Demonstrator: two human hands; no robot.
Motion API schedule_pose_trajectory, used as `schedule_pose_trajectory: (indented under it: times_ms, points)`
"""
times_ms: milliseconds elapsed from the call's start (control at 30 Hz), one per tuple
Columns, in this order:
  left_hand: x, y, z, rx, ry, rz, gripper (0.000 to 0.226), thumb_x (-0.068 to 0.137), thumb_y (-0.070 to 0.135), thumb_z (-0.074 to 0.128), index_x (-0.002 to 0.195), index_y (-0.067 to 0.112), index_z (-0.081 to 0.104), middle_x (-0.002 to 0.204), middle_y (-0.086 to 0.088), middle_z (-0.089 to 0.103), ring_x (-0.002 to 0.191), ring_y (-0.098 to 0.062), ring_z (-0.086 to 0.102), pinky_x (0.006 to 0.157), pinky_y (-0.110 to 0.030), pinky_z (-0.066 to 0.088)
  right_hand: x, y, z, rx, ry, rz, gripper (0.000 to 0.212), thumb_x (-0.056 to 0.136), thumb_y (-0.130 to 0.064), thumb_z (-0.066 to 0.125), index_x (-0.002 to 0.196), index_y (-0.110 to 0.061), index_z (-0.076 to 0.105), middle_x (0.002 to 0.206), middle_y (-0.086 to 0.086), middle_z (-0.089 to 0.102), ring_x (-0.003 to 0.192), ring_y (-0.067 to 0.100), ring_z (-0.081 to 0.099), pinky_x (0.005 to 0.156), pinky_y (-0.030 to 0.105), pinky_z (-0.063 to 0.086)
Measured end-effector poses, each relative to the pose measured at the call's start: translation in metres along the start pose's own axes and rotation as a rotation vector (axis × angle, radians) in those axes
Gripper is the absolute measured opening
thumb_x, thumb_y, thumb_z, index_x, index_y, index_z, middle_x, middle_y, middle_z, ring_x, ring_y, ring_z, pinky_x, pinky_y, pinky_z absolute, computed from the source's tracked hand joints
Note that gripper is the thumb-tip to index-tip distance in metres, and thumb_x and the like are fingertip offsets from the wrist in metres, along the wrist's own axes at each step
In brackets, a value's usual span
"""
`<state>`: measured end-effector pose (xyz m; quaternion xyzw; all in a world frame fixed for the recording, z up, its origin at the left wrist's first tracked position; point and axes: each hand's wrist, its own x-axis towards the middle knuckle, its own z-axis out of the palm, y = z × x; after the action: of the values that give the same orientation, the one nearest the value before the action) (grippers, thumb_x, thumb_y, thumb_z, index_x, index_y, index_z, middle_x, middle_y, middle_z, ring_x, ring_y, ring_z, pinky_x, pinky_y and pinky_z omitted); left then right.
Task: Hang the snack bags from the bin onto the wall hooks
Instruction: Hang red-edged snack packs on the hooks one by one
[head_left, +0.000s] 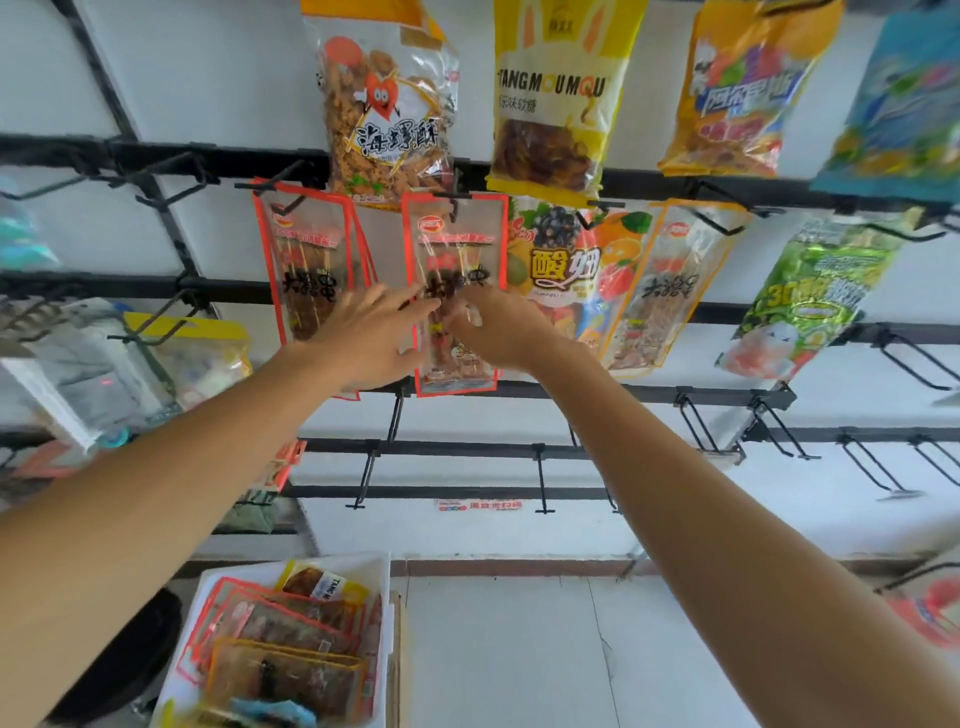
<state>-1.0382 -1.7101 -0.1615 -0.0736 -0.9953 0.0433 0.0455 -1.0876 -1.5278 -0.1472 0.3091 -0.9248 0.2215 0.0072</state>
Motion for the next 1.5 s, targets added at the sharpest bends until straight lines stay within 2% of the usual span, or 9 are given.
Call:
schedule_pose_trajectory:
  times_ms: [167,367,467,600,700,933,1100,1200,1500]
  points:
    - [-0.052,-0.008,0.008,-0.099,-0.093,-0.097,0.061,0.094,0.033,0.049,0.151,0.035,0.027,0.152,0.002,0.039,0.131,-0.032,0.044,0.104,-0.051,0.038,-0.009,-0.024,0.024,-0.024,-0.125,-0.121,0.038,0.098,-0.041,0.048,0.127,-0.018,0.054,0.124,0.009,0.061,0.113,0.029,0.056,0.094,0.038,0.045]
    - [-0.122,-0.03,0.027,-0.161,-0.165,-0.28,0.058,0.093,0.039,0.048,0.148,0.043,0.03,0.153,0.005,0.04,0.135,-0.027,0.041,0.104,-0.042,0.038,-0.016,-0.068,0.068,-0.05,-0.242,-0.259,0.041,0.097,-0.044,0.049,0.128,-0.017,0.054,0.13,0.009,0.057,0.119,0.031,0.053,0.096,0.04,0.045]
    - [-0.159,-0.054,0.041,-0.196,-0.203,-0.375,0.058,0.095,0.044,0.047,0.15,0.035,0.031,0.154,0.001,0.039,0.138,-0.026,0.04,0.106,-0.044,0.039,-0.015,-0.095,0.099,-0.051,-0.314,-0.321,0.045,0.096,-0.042,0.051,0.133,-0.017,0.051,0.135,0.008,0.055,0.123,0.029,0.05,0.101,0.043,0.043]
    - [-0.204,-0.086,0.062,-0.217,-0.176,-0.422,0.053,0.097,0.037,0.049,0.148,0.031,0.037,0.146,-0.001,0.05,0.123,-0.025,0.054,0.088,-0.035,0.046,-0.015,-0.137,0.147,-0.063,-0.427,-0.366,0.043,0.097,-0.043,0.05,0.134,-0.02,0.05,0.136,0.009,0.053,0.124,0.031,0.049,0.1,0.042,0.042]
    - [-0.233,-0.107,0.079,-0.304,-0.187,-0.494,0.051,0.098,0.026,0.051,0.147,0.03,0.039,0.145,-0.002,0.05,0.121,-0.03,0.055,0.095,-0.041,0.047,-0.012,-0.165,0.182,-0.091,-0.519,-0.396,0.047,0.098,-0.043,0.048,0.138,-0.018,0.046,0.142,0.009,0.049,0.128,0.03,0.046,0.103,0.042,0.041]
    - [-0.283,-0.161,0.139,-0.341,-0.298,-0.587,0.056,0.1,0.035,0.046,0.152,0.028,0.027,0.154,-0.004,0.038,0.134,-0.027,0.044,0.106,-0.042,0.041,-0.001,-0.203,0.258,-0.126,-0.655,-0.398,0.051,0.1,-0.038,0.046,0.144,-0.015,0.039,0.145,0.012,0.046,0.132,0.032,0.043,0.105,0.039,0.037]
    - [-0.305,-0.167,0.211,-0.45,-0.373,-0.629,0.056,0.099,0.038,0.048,0.151,0.025,0.03,0.148,-0.008,0.046,0.126,-0.031,0.05,0.098,-0.046,0.046,-0.002,-0.194,0.336,-0.127,-0.776,-0.391,0.046,0.1,-0.042,0.044,0.139,-0.018,0.045,0.142,0.008,0.048,0.127,0.029,0.048,0.103,0.043,0.041]
    - [-0.309,-0.161,0.263,-0.485,-0.403,-0.657,0.053,0.097,0.043,0.048,0.147,0.028,0.037,0.143,-0.006,0.05,0.126,-0.03,0.05,0.098,-0.044,0.046,-0.001,-0.172,0.385,-0.102,-0.847,-0.385,0.043,0.1,-0.039,0.044,0.138,-0.02,0.047,0.14,0.007,0.051,0.126,0.027,0.049,0.097,0.035,0.042]
    - [-0.32,-0.153,0.431,-0.685,-0.38,-0.807,0.055,0.096,0.027,0.05,0.148,0.032,0.034,0.133,-0.005,0.057,0.107,-0.028,0.063,0.089,-0.049,0.052,0.023,-0.103,0.552,-0.11,-0.939,-0.334,0.041,0.099,-0.039,0.044,0.137,-0.023,0.045,0.117,0.001,0.063,0.11,0.025,0.059,0.08,0.034,0.047]
